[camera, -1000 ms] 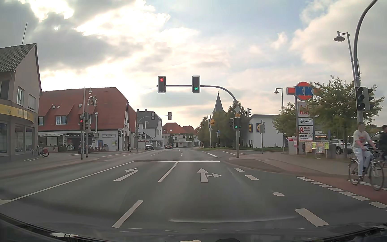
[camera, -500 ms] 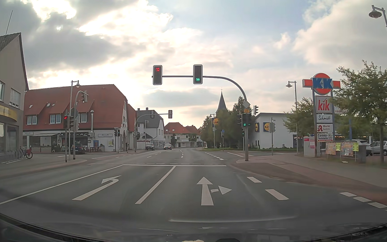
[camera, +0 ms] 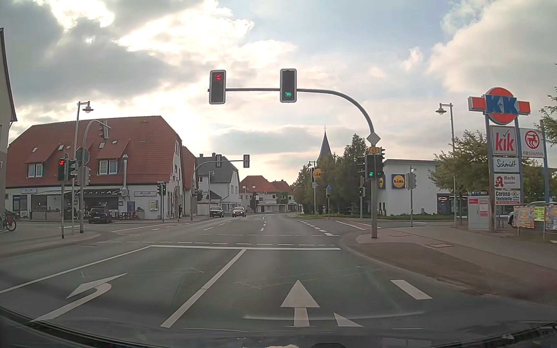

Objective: Follow the waypoints while adhering to traffic rules and regulations

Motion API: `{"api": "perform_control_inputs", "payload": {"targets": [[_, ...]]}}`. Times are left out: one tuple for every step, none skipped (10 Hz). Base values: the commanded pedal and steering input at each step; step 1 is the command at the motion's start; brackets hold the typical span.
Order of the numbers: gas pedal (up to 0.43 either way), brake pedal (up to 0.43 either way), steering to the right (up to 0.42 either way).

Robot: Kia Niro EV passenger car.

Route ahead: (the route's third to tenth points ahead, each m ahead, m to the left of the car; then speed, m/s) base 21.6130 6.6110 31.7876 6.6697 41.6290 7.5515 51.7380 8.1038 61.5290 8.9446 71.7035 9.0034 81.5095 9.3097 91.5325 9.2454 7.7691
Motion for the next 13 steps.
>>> {"api": "perform_control_inputs", "payload": {"targets": [[0.268,0.0,-0.019],[0.268,0.0,-0.018],[0.268,0.0,-0.018],[0.268,0.0,-0.019],[0.268,0.0,-0.018],[0.268,0.0,-0.018],[0.26,0.0,-0.018],[0.26,0.0,-0.018],[0.26,0.0,-0.018],[0.26,0.0,-0.017],[0.26,0.0,-0.016],[0.26,0.0,-0.014],[0.26,0.0,-0.013]]}}
